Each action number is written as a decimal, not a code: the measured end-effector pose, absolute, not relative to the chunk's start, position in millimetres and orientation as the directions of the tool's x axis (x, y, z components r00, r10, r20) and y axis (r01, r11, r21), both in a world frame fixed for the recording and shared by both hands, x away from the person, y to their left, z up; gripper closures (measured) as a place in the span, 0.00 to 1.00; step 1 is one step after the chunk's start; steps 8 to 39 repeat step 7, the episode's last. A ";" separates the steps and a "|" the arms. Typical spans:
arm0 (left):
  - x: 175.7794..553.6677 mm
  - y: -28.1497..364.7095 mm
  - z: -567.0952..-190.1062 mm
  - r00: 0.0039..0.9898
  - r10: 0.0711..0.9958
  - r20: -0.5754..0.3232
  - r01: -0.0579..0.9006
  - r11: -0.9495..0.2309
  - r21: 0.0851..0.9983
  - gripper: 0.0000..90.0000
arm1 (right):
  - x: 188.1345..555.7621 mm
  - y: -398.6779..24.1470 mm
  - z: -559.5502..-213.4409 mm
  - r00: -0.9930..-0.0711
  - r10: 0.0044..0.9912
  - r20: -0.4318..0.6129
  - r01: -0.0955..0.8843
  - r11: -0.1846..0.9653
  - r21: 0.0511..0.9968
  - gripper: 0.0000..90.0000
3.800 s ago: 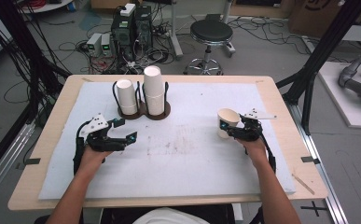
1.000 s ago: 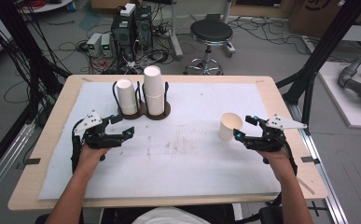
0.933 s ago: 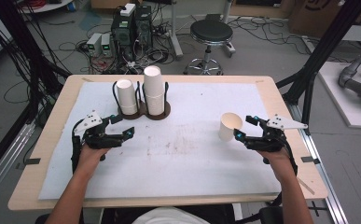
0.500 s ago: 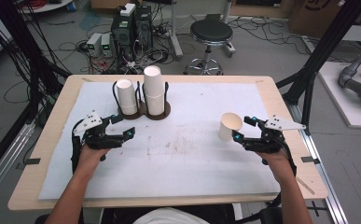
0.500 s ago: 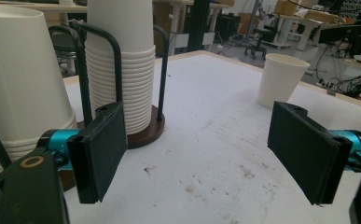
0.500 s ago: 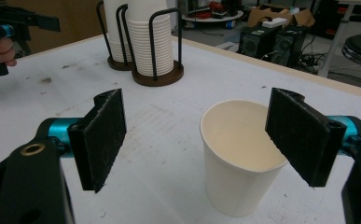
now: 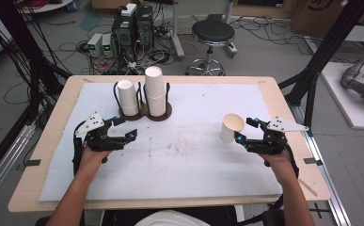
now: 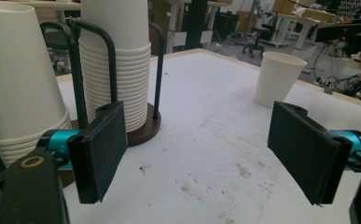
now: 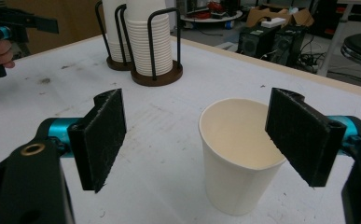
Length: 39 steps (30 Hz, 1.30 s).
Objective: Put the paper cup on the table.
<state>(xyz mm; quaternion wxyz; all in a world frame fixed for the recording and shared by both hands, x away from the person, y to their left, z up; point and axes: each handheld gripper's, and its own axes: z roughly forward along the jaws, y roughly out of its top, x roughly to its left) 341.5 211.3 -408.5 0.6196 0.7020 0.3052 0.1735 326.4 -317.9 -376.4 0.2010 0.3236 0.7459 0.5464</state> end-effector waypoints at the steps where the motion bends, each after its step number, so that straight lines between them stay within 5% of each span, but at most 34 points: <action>1: 341.5 211.4 -408.6 0.753 0.644 -0.134 0.214 -0.047 0.976 0.22 | 326.7 -318.0 -376.5 -0.710 0.702 0.053 0.261 0.193 0.946 0.23; 39: 343.0 211.4 -409.1 0.753 0.643 -0.139 0.217 -0.044 0.975 0.22 | 327.2 -317.1 -377.1 -0.715 0.697 0.057 0.264 0.193 0.945 0.23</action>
